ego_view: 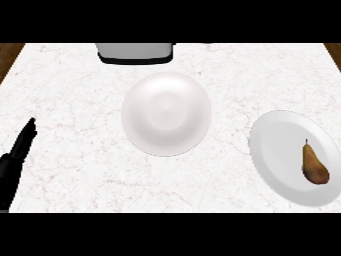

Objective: Pick the pear from the plate and place it in the plate

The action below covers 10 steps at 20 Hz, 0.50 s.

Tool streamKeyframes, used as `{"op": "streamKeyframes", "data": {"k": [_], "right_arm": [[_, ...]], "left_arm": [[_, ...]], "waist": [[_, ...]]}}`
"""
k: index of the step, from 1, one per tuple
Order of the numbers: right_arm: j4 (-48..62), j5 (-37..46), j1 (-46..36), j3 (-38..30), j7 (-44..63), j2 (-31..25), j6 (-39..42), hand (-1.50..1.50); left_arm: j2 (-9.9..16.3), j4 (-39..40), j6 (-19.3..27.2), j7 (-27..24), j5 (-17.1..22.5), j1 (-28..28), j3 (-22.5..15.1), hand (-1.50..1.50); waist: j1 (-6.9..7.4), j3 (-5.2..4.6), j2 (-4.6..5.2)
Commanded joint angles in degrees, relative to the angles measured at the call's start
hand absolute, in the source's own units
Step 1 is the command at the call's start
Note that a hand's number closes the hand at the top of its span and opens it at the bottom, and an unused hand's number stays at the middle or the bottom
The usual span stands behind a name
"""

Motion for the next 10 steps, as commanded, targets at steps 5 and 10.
{"op": "streamKeyframes", "data": {"k": [5, 10], "right_arm": [[4.0, -0.2, -0.9, 4.6, 11.8, -11.6, 14.4, -1.50], [11.8, -0.1, -5.2, 7.3, 15.8, -14.7, 22.2, -1.50]], "left_arm": [[0.4, -0.1, -2.3, -0.7, 0.7, 0.2, 1.5, 0.00], [0.4, -1.2, -2.9, 1.4, 0.0, -1.1, 1.9, 0.00]], "waist": [[0.96, 0.05, 0.18], [1.14, 0.09, 0.26]]}}
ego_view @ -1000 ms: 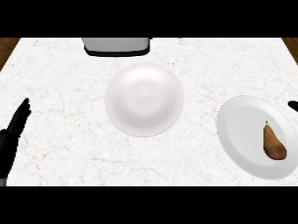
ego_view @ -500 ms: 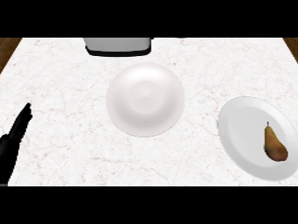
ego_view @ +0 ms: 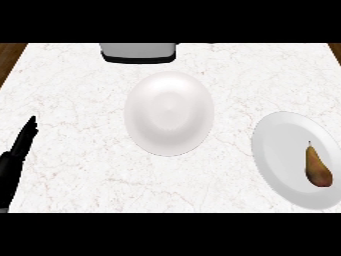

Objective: Pick the pear from the plate and place it in the plate

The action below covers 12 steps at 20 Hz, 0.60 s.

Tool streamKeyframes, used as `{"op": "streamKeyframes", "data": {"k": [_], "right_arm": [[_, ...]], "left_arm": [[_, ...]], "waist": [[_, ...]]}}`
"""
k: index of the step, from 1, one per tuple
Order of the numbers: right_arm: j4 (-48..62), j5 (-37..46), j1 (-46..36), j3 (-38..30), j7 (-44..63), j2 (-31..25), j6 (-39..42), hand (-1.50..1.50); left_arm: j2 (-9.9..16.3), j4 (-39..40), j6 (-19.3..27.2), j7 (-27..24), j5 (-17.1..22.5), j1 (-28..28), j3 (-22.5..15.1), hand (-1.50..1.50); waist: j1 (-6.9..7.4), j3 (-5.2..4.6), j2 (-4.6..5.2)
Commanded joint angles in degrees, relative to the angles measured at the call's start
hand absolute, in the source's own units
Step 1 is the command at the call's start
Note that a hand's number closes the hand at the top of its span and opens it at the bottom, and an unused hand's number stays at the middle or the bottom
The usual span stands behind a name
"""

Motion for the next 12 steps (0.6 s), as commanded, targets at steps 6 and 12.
{"op": "streamKeyframes", "data": {"k": [6, 12], "right_arm": [[14.4, 1.5, -9.4, 6.4, 4.3, -1.7, 14.7, -1.50], [26.3, 9.7, -12.8, 11.6, -4.0, -0.8, 24.3, -1.50]], "left_arm": [[-1.2, 0.8, -1.1, 3.3, -1.5, -3.8, 0.9, 0.00], [-5.2, 2.7, 0.7, -0.7, -4.3, -2.1, -1.0, 0.00]], "waist": [[-0.09, 0.04, 0.06], [0.40, 0.10, 0.27]]}}
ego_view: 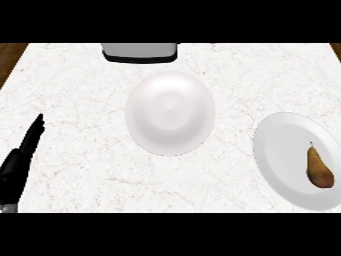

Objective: Pick the pear from the plate and place it in the plate

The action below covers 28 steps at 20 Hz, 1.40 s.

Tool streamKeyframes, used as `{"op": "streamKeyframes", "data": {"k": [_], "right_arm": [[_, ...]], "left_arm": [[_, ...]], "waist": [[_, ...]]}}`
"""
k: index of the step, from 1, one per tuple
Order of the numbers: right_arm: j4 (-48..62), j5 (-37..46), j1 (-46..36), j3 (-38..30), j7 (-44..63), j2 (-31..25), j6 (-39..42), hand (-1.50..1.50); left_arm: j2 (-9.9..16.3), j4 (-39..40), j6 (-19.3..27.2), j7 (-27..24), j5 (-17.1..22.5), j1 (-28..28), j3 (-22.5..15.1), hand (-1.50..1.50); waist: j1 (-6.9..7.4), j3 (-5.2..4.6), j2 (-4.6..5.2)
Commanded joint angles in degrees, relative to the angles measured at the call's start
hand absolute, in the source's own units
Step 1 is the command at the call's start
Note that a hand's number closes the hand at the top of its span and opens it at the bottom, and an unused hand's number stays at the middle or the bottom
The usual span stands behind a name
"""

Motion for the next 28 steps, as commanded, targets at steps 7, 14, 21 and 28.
{"op": "streamKeyframes", "data": {"k": [7, 14, 21, 28], "right_arm": [[11.6, 10.5, -3.4, 3.0, -8.6, 4.5, 9.9, -1.50], [15.3, 13.6, -5.5, 1.4, -10.8, 7.2, 14.1, -1.50], [22.5, 21.6, -6.4, 2.1, -17.9, 8.8, 15.7, -1.50], [18.7, 22.6, -4.2, -0.1, -14.5, 13.0, 13.4, -1.50]], "left_arm": [[-1.9, 2.0, -2.6, -1.7, -1.9, 0.4, 3.0, 0.00], [-3.1, 3.0, -4.7, -3.3, -3.3, 1.6, 5.9, 0.00], [-4.8, 4.0, -6.2, -2.3, -5.1, -1.2, 7.5, 0.00], [-6.6, -5.3, -6.0, 3.3, -8.0, 2.1, 8.0, 0.00]], "waist": [[-0.71, -0.02, -0.19], [-0.74, -0.03, -0.22], [-0.70, -0.01, -0.13], [-0.83, -0.03, -0.28]]}}
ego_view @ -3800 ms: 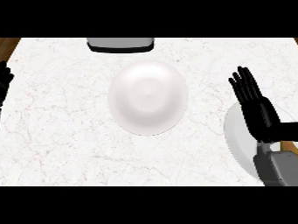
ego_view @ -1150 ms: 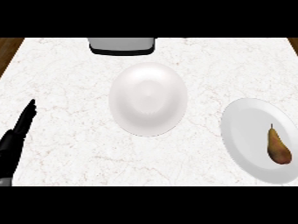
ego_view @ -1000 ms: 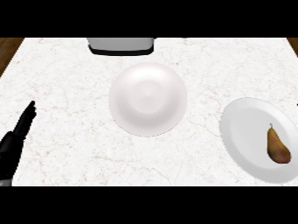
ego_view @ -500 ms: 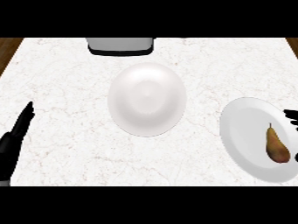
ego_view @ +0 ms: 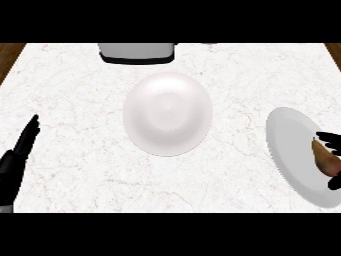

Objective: Pick the pear from the plate and place it in the plate

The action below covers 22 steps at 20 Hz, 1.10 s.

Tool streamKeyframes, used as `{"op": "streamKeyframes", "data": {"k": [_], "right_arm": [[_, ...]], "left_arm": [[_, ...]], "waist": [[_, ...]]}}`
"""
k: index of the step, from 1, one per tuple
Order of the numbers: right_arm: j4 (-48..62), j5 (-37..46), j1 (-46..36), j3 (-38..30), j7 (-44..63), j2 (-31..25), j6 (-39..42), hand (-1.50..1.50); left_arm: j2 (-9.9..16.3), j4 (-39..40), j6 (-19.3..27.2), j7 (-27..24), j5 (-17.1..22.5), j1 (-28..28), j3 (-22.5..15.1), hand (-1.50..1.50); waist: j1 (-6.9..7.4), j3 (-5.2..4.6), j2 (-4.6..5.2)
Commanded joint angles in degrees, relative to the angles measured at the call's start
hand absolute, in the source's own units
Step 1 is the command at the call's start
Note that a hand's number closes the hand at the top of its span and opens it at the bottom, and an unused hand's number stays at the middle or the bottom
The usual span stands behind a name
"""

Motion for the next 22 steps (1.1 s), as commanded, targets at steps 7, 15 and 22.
{"op": "streamKeyframes", "data": {"k": [7, 15, 22], "right_arm": [[2.1, 3.3, -1.4, -1.1, -4.0, 5.5, -4.5, 1.50], [-0.8, 9.4, 2.3, -0.3, -9.6, 4.7, -11.1, 1.50], [-16.1, 29.2, 4.8, 8.5, -2.7, 8.1, -40.6, 1.50]], "left_arm": [[-1.6, 1.7, -1.6, -2.2, -1.3, -0.8, 1.0, 0.00], [-1.4, -1.5, -2.3, -3.3, -2.0, 3.4, 2.4, 0.00], [-0.8, 0.8, -2.9, -2.6, -1.0, 1.7, 3.3, 0.00]], "waist": [[0.02, 0.36, 0.22], [0.16, 0.36, 0.10], [-0.66, 0.25, -0.25]]}}
